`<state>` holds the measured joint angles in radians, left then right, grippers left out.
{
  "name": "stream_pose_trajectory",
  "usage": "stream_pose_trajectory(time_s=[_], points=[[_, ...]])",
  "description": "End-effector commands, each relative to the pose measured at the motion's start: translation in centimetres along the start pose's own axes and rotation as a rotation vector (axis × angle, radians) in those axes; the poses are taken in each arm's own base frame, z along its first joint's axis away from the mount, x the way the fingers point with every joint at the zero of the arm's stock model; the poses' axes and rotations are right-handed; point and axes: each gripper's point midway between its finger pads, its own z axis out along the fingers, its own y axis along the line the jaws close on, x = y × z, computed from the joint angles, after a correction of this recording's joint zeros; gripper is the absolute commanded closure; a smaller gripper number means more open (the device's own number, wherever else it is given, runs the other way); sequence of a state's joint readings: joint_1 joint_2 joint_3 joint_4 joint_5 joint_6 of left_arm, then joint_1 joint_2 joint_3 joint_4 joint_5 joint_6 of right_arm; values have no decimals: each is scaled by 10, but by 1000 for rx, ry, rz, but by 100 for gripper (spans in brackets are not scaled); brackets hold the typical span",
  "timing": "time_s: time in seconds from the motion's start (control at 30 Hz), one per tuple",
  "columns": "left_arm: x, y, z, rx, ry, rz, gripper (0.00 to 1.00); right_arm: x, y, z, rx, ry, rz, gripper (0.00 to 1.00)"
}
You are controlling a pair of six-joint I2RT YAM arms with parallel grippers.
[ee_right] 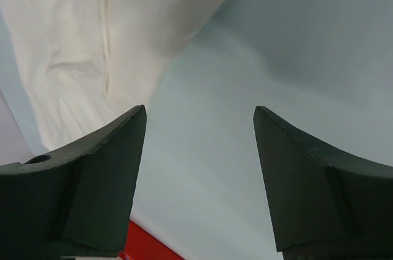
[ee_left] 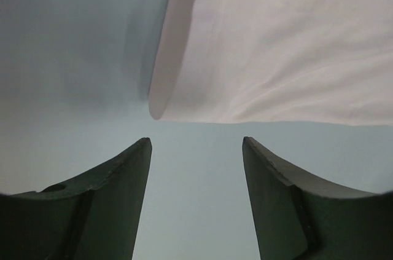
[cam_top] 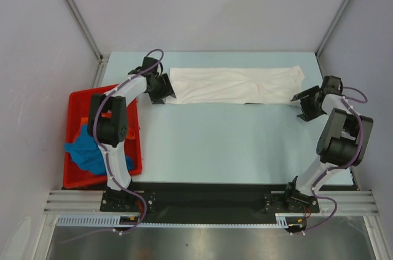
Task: Fold and stack the t-shirts
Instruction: Fold the tshirt
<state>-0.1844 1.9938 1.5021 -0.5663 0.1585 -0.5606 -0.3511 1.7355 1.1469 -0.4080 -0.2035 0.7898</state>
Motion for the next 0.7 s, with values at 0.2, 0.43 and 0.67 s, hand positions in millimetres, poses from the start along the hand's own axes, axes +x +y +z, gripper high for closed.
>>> stream_pose_trajectory(time_s=[0.2,0.43,0.67], points=[[-2,11,24,-39,29,-56,32,-25,-10,18,-52,-60,58,23],[7,29,40,-57,55,-108,34,-20,-18,40,-50,-25,69,23],[-5,34,50,-61,26,-97,58,-28,-13,61,-65,-33,65,27]])
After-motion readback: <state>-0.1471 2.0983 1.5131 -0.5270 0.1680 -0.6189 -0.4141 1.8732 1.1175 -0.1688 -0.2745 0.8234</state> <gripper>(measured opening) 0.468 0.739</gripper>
